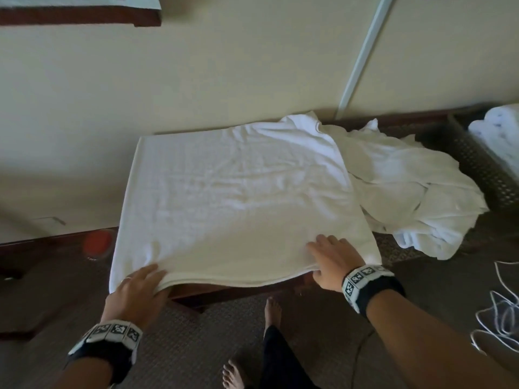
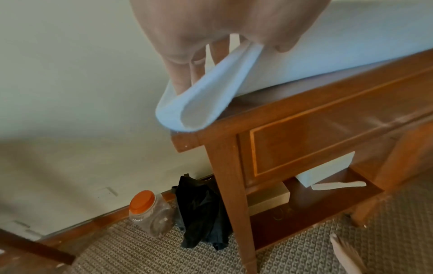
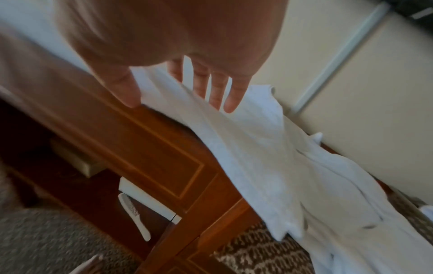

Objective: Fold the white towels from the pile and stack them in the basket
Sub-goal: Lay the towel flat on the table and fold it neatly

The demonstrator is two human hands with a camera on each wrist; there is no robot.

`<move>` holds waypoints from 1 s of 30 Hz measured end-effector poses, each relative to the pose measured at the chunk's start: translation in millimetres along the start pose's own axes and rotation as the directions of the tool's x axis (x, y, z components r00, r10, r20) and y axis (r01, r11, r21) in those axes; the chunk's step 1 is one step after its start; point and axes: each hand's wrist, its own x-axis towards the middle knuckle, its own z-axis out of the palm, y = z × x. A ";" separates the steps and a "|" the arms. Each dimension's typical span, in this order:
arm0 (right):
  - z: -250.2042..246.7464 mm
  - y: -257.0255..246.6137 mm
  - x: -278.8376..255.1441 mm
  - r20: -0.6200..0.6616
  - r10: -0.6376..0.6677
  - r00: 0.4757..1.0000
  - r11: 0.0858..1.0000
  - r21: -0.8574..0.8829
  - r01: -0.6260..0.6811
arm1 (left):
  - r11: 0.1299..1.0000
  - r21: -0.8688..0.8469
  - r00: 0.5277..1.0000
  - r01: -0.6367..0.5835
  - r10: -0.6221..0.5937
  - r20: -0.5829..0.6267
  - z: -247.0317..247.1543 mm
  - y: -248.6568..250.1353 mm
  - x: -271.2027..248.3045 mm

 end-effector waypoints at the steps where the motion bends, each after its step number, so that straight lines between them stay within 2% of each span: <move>1: 5.0 -6.9 -2.6 0.018 -0.021 1.000 1.000 -0.014 0.021 | 0.999 -0.025 0.999 0.034 -0.034 -0.013 -1.4 2.8 -0.3; 3: 16.4 -20.0 -7.1 0.018 -0.057 0.998 0.998 -0.038 0.057 | 0.996 -0.056 0.997 0.062 -0.064 -0.039 -2.5 6.7 -0.4; 6: 23.4 -27.2 -7.5 -0.074 -0.045 0.996 0.999 -0.021 0.044 | 0.994 -0.086 0.996 0.072 -0.077 -0.049 -3.4 8.9 -0.6; 10: 13.6 -4.5 -11.5 -0.100 0.113 0.989 0.993 0.032 -0.110 | 0.999 -0.013 0.999 0.049 -0.049 -0.009 -5.4 2.2 0.5; 12: 8.9 17.3 -15.9 -0.055 0.254 0.966 0.967 0.026 -0.253 | 0.999 0.036 0.999 0.024 -0.024 0.023 -4.1 -3.3 0.0; 14: 5.6 36.6 -19.3 0.038 0.349 0.936 0.937 -0.019 -0.349 | 0.995 0.068 0.995 0.073 -0.078 0.065 -7.1 -4.6 -1.6; 17: 0.6 46.4 -18.8 0.170 0.353 0.920 0.936 -0.054 -0.349 | 0.974 0.160 0.971 0.157 -0.182 0.156 -27.2 0.5 -3.5; 20: -2.6 48.1 -18.9 0.315 0.379 0.870 0.922 -0.047 -0.385 | 0.966 0.223 0.912 0.133 -0.207 0.354 -35.9 -8.3 6.4; 23: -13.1 53.0 -16.9 0.340 0.386 0.858 0.917 -0.045 -0.396 | 0.965 0.257 0.841 0.054 -0.183 0.509 -29.1 -26.9 14.4; 26: -31.5 58.8 -4.6 0.283 0.375 0.883 0.927 -0.103 -0.361 | 0.964 0.260 0.859 -0.048 -0.093 0.503 -35.2 -28.7 20.0; 30: -52.3 72.9 28.7 0.158 0.370 0.915 0.925 -0.147 -0.349 | 0.956 0.289 0.918 -0.047 -0.073 0.390 -56.2 -38.1 54.0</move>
